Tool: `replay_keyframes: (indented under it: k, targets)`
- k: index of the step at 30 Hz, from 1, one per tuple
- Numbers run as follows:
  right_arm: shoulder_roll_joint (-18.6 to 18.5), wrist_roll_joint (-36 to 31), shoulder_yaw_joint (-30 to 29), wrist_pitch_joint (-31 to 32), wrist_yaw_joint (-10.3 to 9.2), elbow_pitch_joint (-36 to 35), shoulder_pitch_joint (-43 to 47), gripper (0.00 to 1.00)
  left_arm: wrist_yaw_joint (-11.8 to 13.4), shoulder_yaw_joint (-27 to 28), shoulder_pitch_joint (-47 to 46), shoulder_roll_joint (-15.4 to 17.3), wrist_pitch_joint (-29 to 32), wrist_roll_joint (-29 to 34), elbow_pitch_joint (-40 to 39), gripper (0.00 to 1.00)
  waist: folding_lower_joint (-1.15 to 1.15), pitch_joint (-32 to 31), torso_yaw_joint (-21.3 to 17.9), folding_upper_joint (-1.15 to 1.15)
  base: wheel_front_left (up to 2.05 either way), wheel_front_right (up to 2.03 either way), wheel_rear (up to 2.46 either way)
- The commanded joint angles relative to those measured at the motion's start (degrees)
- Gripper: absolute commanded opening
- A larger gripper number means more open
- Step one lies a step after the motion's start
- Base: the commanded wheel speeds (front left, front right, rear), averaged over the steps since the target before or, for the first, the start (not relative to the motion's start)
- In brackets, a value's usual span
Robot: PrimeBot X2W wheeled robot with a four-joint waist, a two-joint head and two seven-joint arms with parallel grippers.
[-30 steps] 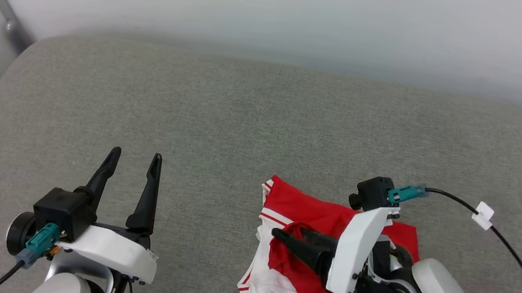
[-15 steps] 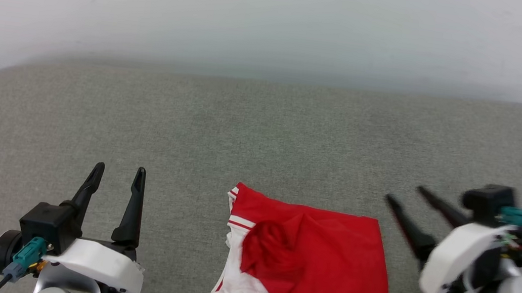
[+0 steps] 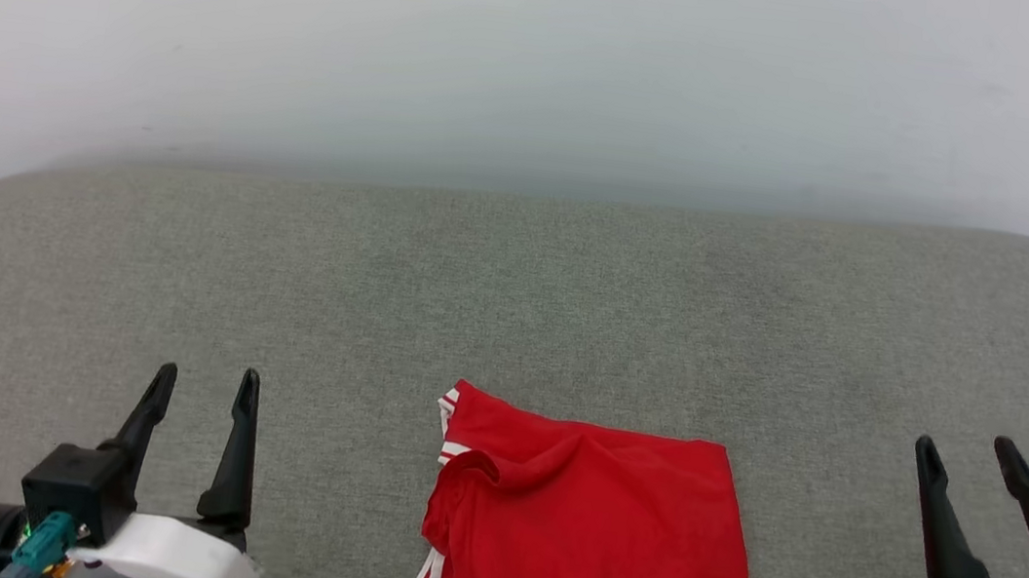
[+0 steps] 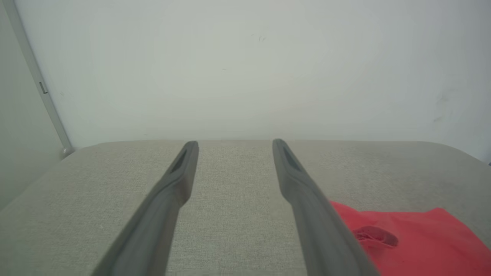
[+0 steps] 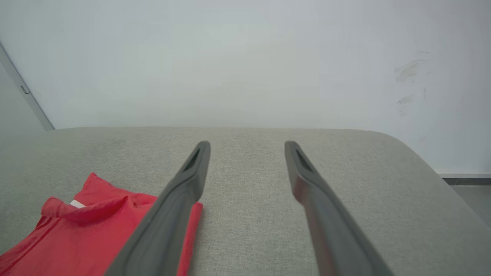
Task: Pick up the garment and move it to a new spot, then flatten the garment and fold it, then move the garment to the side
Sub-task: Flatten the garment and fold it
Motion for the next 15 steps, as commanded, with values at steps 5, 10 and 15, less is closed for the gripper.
replay_keyframes:
  k: [5,10,15]
  targets:
    - [3.12,-2.18,-0.87,-0.51,-0.02,-3.59,3.99,1.00,0.52,0.17,2.44,-0.31,-0.60,0.78,0.52,1.00,0.00,-0.53,-0.16,0.00,0.00,0.00,0.00]
    - [4.45,-3.46,-0.40,0.15,-0.02,-5.78,5.11,1.00,0.55,0.77,2.74,-0.53,-0.68,0.72,1.00,1.00,0.00,-0.75,-0.29,0.00,0.00,0.00,0.00]
    - [4.97,-3.87,0.20,1.12,-0.02,-6.93,5.25,1.00,0.86,1.20,3.50,-0.51,-0.67,0.34,1.31,1.00,0.00,-1.01,-0.55,0.00,0.00,0.00,0.00]
